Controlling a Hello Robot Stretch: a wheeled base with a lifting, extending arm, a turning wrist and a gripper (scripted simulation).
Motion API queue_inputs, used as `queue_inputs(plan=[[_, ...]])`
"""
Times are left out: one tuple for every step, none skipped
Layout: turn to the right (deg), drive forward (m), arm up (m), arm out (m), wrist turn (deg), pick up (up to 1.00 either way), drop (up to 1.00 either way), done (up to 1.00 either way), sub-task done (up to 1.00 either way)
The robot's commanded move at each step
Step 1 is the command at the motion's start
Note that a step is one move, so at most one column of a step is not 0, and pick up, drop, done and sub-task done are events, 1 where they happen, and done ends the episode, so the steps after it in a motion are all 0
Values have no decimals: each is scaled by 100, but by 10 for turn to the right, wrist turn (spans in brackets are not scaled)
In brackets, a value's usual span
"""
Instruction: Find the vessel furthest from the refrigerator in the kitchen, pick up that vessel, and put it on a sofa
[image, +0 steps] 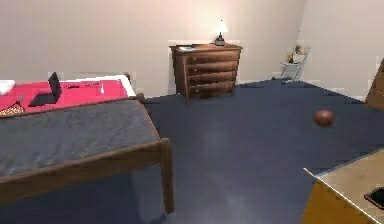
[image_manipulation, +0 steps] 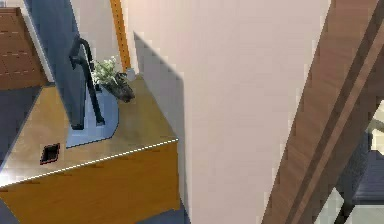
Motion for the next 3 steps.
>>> queue_inputs(plan=[[90,0,0,0,0,0,0,0,0],[0,85,0,0,0,0,0,0,0],[180,0,0,0,0,0,0,0,0]])
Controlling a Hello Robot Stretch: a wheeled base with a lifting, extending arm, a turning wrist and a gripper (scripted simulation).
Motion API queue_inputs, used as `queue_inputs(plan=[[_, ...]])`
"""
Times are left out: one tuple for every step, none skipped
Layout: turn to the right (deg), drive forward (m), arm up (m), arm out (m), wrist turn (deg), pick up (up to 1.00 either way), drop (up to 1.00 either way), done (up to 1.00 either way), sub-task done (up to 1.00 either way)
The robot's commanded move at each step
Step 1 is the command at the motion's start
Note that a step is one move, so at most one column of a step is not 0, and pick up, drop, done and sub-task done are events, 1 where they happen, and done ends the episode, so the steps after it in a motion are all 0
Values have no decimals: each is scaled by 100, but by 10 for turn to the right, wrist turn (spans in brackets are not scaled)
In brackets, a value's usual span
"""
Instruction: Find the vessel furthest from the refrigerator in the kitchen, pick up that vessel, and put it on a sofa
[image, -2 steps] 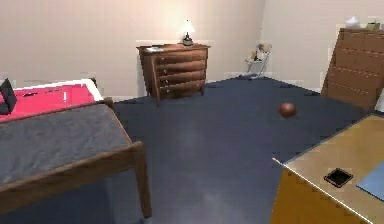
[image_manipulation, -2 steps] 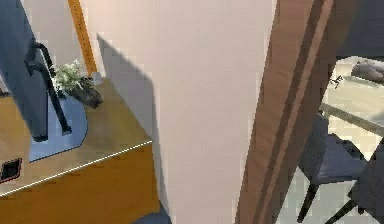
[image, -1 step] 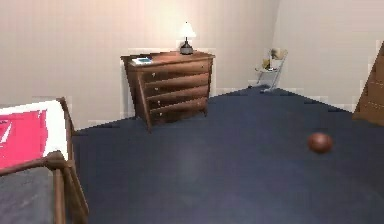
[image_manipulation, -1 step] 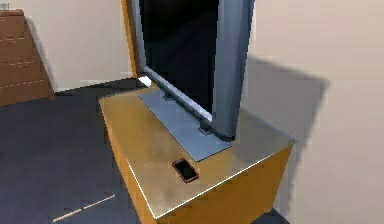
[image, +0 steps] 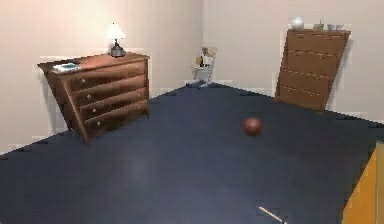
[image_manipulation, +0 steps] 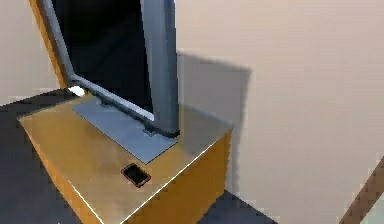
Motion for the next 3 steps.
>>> queue_inputs(plan=[[0,100,0,0,0,0,0,0,0],[0,40,0,0,0,0,0,0,0],[390,0,0,0,0,0,0,0,0]])
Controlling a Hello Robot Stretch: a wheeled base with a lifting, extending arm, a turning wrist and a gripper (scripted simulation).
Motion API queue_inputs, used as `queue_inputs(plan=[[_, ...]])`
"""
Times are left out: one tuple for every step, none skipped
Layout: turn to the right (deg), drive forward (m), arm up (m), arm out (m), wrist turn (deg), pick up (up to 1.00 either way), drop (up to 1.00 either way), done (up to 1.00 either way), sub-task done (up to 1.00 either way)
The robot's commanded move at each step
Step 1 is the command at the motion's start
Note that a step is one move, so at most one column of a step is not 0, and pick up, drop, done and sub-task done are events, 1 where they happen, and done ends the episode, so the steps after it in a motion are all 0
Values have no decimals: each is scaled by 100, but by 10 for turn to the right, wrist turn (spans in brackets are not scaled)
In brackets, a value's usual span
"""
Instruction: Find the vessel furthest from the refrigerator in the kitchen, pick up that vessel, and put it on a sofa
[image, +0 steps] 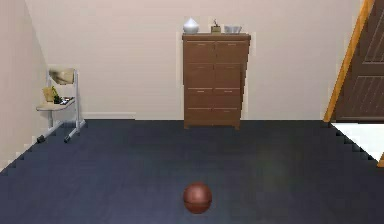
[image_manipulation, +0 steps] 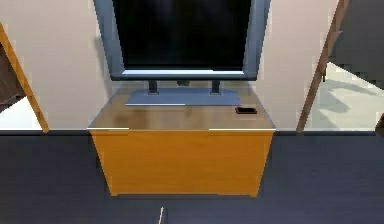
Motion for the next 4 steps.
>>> queue_inputs(plan=[[0,35,0,0,0,0,0,0,0],[420,0,0,0,0,0,0,0,0],[0,100,0,0,0,0,0,0,0],[0,95,0,0,0,0,0,0,0]])
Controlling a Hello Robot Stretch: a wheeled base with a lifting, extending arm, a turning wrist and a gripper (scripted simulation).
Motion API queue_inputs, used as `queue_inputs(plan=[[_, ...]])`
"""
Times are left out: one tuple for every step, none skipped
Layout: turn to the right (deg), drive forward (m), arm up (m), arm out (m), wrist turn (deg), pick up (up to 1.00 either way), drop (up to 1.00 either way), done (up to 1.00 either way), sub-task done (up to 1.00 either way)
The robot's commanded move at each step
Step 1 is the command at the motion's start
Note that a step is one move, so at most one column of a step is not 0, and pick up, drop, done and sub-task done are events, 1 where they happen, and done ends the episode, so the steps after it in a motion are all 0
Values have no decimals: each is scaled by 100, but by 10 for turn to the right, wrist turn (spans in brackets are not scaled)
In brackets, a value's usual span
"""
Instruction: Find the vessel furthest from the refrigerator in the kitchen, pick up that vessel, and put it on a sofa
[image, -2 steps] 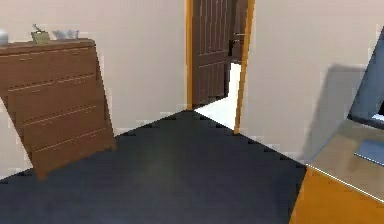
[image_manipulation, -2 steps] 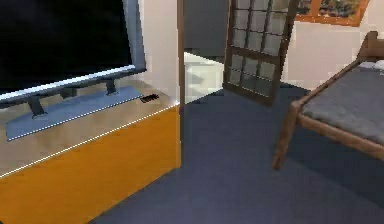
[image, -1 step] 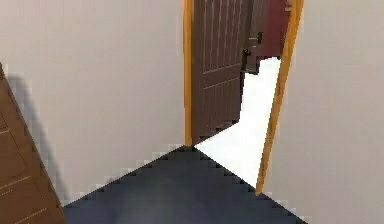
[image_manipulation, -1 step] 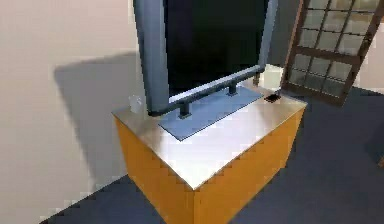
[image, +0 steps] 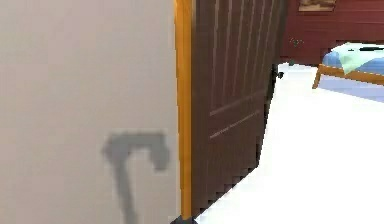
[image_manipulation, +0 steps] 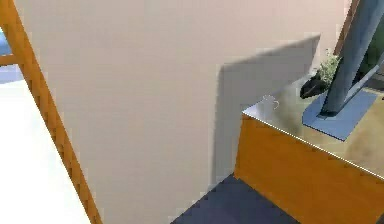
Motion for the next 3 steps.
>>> queue_inputs(plan=[[450,0,0,0,0,0,0,0,0],[90,0,0,0,0,0,0,0,0],[30,0,0,0,0,0,0,0,0]])
